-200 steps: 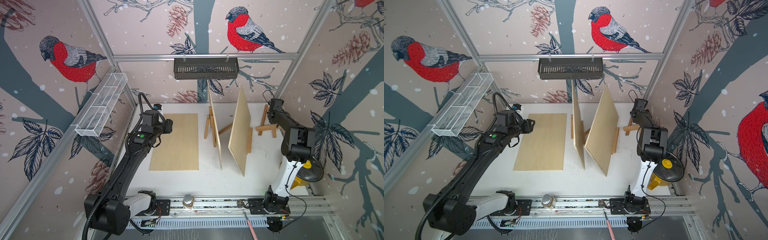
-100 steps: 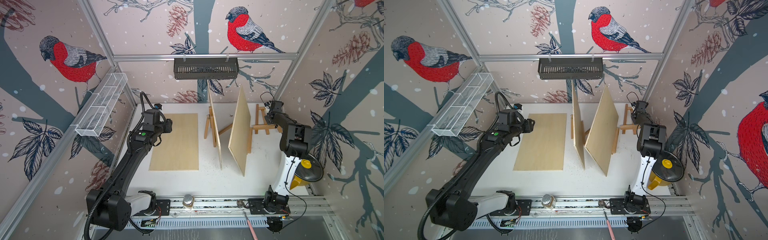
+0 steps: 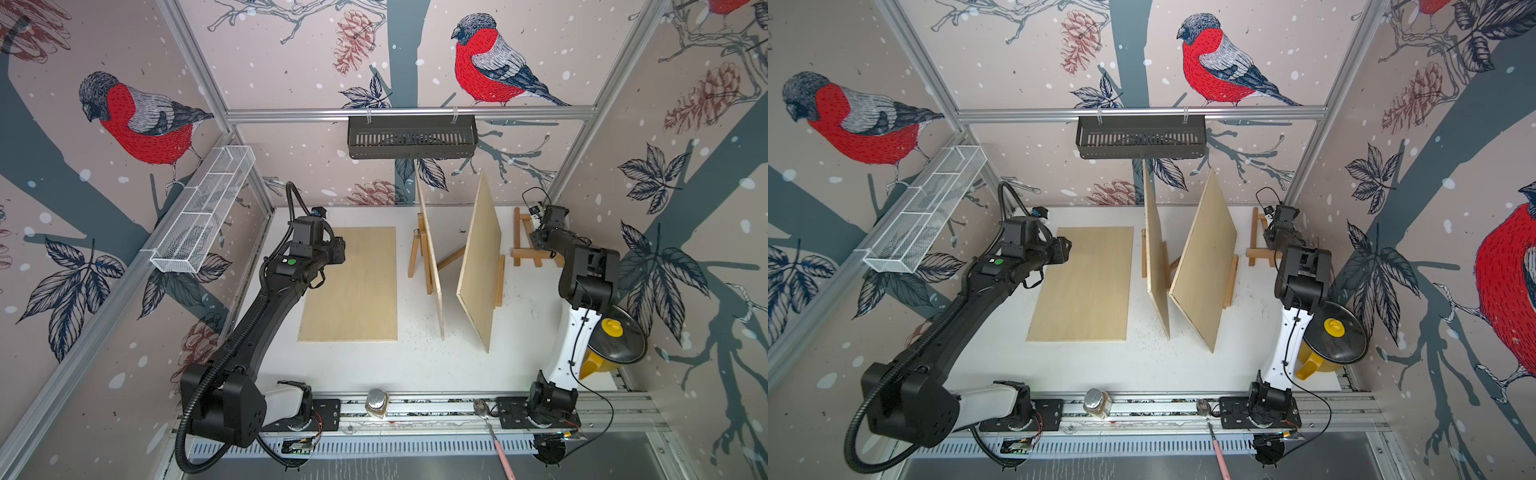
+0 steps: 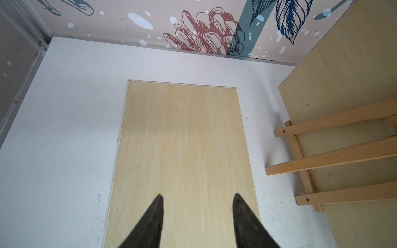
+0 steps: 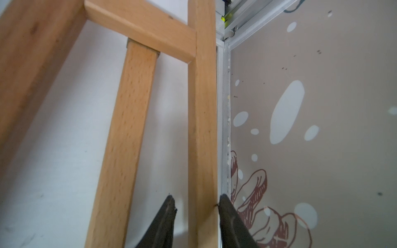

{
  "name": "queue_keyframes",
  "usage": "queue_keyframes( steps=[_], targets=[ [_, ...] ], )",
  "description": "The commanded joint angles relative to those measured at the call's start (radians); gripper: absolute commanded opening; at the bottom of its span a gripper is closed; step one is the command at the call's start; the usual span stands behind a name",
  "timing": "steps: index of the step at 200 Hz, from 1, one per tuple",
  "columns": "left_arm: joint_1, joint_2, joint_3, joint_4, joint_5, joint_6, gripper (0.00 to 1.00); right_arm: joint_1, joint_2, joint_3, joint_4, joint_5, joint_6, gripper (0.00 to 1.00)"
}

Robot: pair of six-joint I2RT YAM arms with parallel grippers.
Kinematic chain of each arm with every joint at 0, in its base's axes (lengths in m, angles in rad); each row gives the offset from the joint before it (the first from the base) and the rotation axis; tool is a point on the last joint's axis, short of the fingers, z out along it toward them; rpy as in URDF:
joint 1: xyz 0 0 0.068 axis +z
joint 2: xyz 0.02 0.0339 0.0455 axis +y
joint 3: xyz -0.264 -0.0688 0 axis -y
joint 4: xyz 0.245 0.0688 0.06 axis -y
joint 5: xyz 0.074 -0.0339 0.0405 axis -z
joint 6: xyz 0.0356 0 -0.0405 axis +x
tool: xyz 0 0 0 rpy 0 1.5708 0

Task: Disassemble the easel
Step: Place the easel at the corner of the board.

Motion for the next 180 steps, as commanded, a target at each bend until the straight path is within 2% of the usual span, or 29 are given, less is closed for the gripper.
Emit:
queue_keyframes(
  steps=[1,61,91,123,137,154,180],
  targets=[
    [0.002,0.011,0.016,0.006,0.034,0.005,0.51,-0.002,-0.010,0.002,0.019,-0.033,0.033,0.39],
    [0.002,-0.028,-0.004,0.037,0.039,-0.012,0.48,0.013,-0.161,0.020,0.030,-0.159,0.154,0.43],
    [0.002,-0.052,-0.004,0.053,0.020,0.003,0.48,0.032,-0.218,0.079,-0.016,-0.224,0.250,0.44],
    [0.002,-0.062,0.043,0.051,0.024,0.016,0.47,0.101,-0.198,0.260,-0.227,-0.157,0.387,0.47],
    [0.002,-0.056,0.085,0.032,0.031,0.010,0.47,0.120,-0.203,0.302,-0.281,-0.165,0.457,0.47],
    [0.003,-0.061,0.122,0.020,0.043,-0.004,0.47,0.135,-0.253,0.270,-0.277,-0.199,0.520,0.47],
    [0.003,-0.070,0.151,0.005,0.059,-0.031,0.47,0.137,-0.399,0.105,-0.211,-0.256,0.597,0.47]
  ],
)
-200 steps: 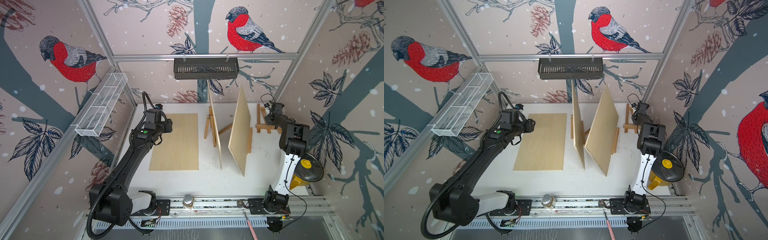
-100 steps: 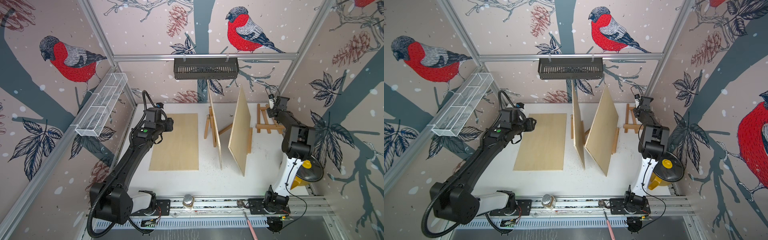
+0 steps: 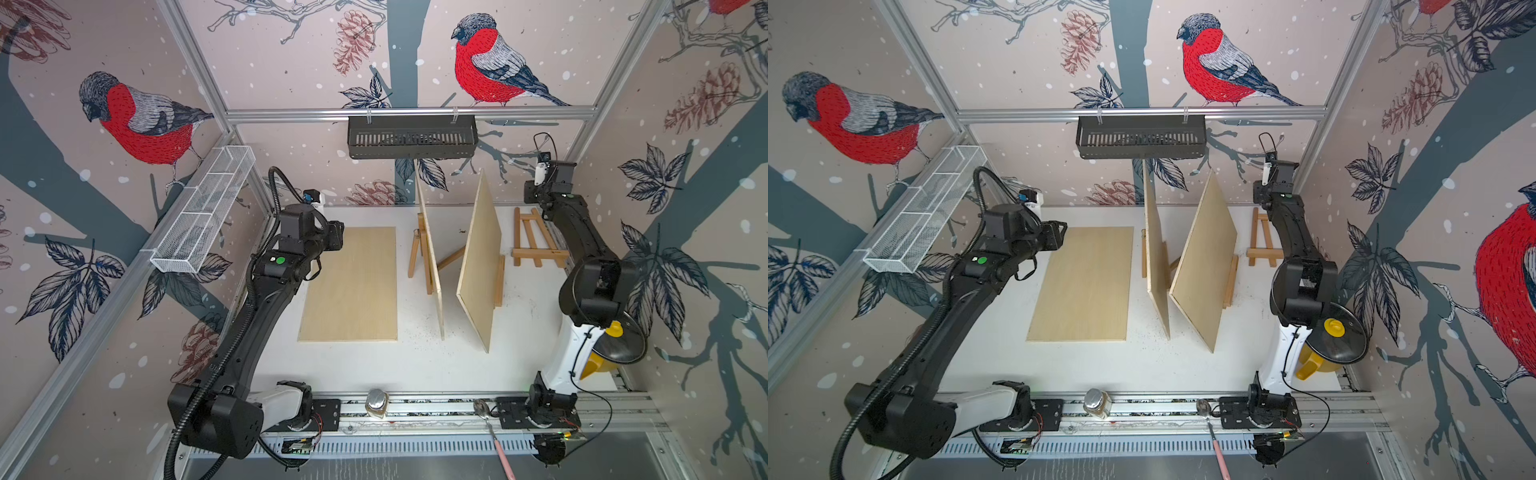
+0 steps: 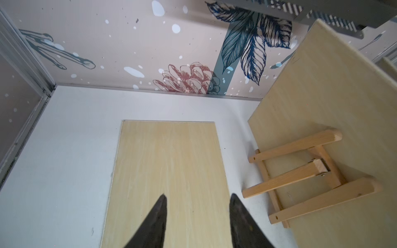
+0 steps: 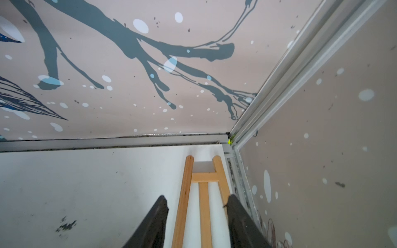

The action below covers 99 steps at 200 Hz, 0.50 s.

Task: Disassemble the easel
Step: Place the easel at the corner of the board.

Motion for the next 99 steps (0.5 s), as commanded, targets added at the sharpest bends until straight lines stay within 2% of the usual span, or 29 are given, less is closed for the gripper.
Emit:
queue_keyframes(
  steps=[1,43,74,99],
  targets=[
    [0.003,-0.007,0.027,-0.002,0.030,-0.028,0.47,0.005,-0.110,-0.110,0.017,-0.060,0.128,0.47],
    [-0.021,0.013,0.055,-0.010,0.068,-0.084,0.48,0.023,-0.416,-0.463,0.097,-0.088,0.227,0.47],
    [-0.129,0.085,0.127,-0.061,-0.001,-0.073,0.47,0.089,-0.677,-0.750,0.160,-0.078,0.232,0.49],
    [-0.178,0.119,0.129,-0.049,0.011,-0.088,0.42,0.122,-0.870,-0.883,0.166,-0.070,0.273,0.50]
  ],
)
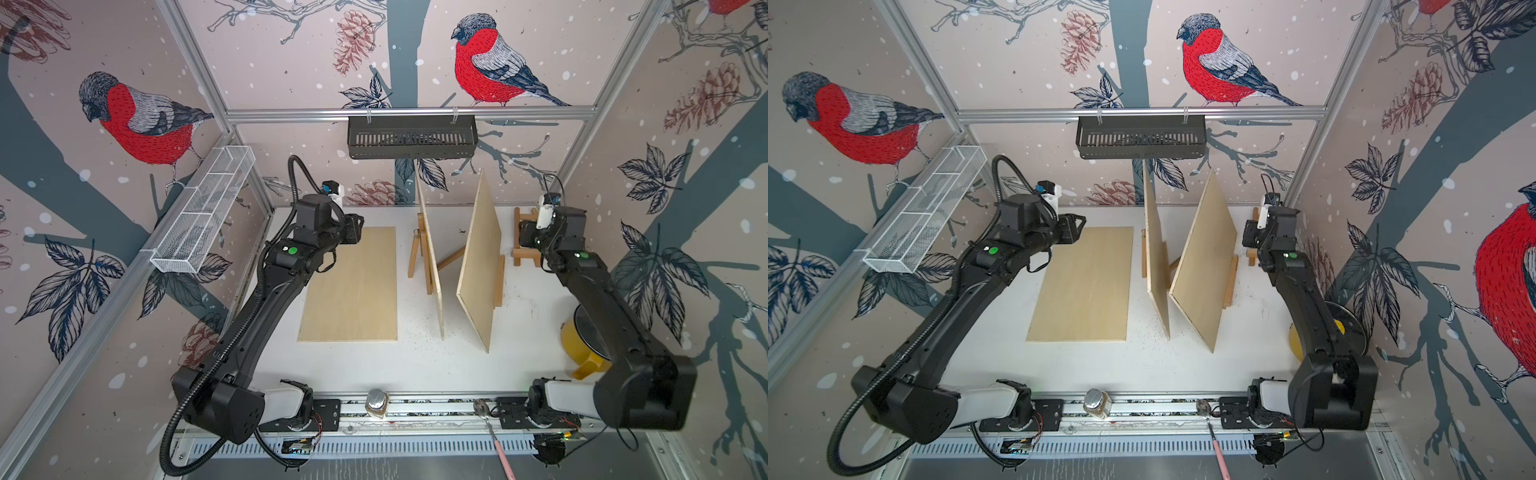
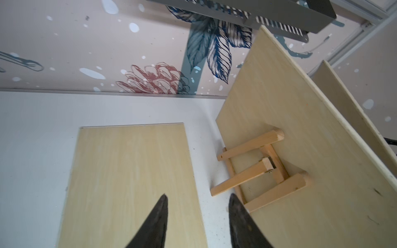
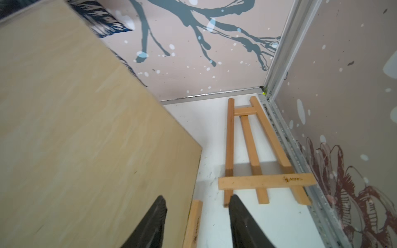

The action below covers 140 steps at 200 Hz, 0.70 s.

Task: Disassemble the easel
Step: Place the easel at the corner of the board, then pick up the drawing board from the easel.

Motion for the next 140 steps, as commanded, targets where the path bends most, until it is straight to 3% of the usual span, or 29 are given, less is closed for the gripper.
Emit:
queue_keyframes(
  steps=[1,34,72,109,140],
  targets=[
    [-0.033,0.021,0.006,-0.010,-0.014,-0.020,0.42,0.019,-0.139,-0.089,0.062,0.009,0.060,0.50],
    [-0.046,0.040,-0.047,0.076,-0.010,-0.037,0.41,0.033,-0.304,-0.147,0.019,0.022,0.083,0.53],
    [-0.053,0.047,-0.068,0.167,0.115,-0.114,0.44,0.042,-0.361,-0.127,-0.051,-0.050,0.113,0.54],
    [-0.064,0.023,0.035,0.145,0.114,-0.116,0.47,0.091,-0.351,-0.117,-0.062,-0.017,0.130,0.54],
    [-0.091,0.076,0.223,0.032,0.121,-0.142,0.48,0.173,-0.311,-0.102,-0.047,0.031,0.128,0.54]
  ],
)
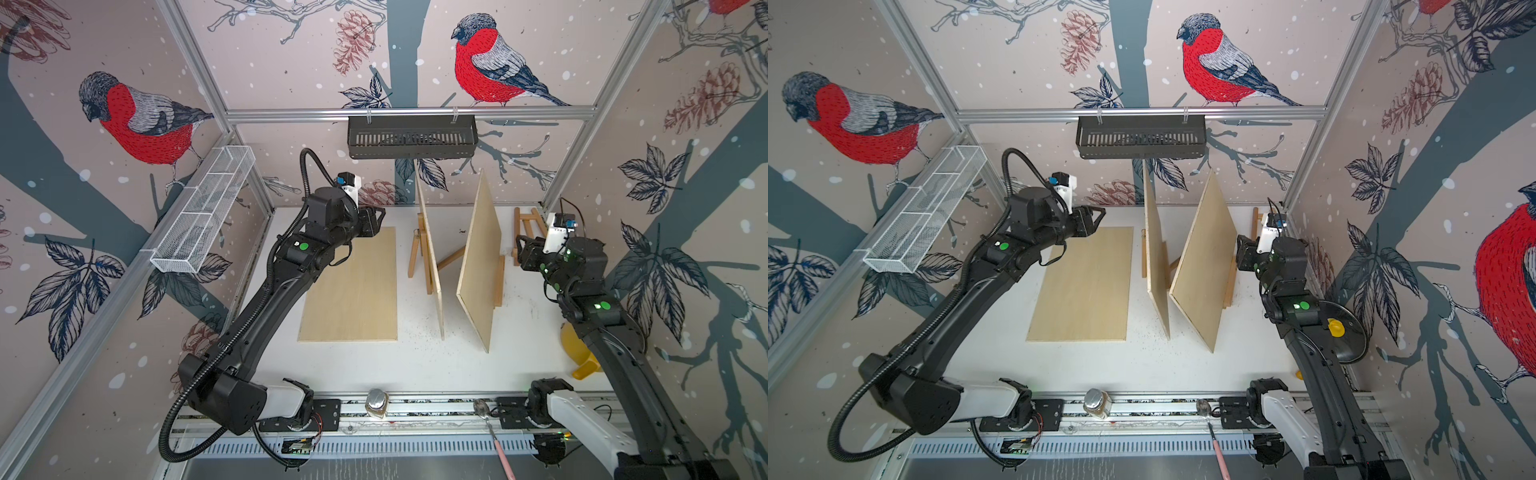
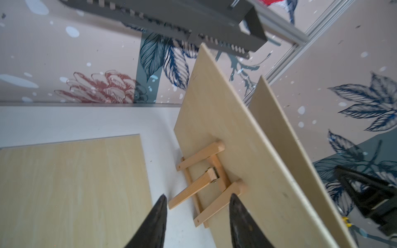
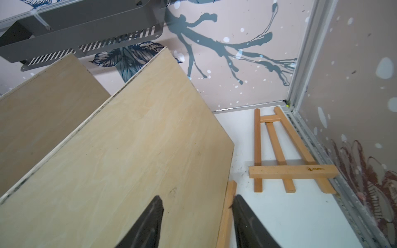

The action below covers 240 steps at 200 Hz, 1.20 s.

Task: Disassemble the easel
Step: Pick up the drawing board from the easel.

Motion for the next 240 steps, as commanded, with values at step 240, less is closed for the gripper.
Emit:
queue_keyframes(
  steps=[240],
  targets=[
    [-0.252,0.669,1.034,-0.756,-0.183,-0.087,0.46,0.124,0.070,0.026,-0.036,0.047,-0.087,0.58]
  ],
)
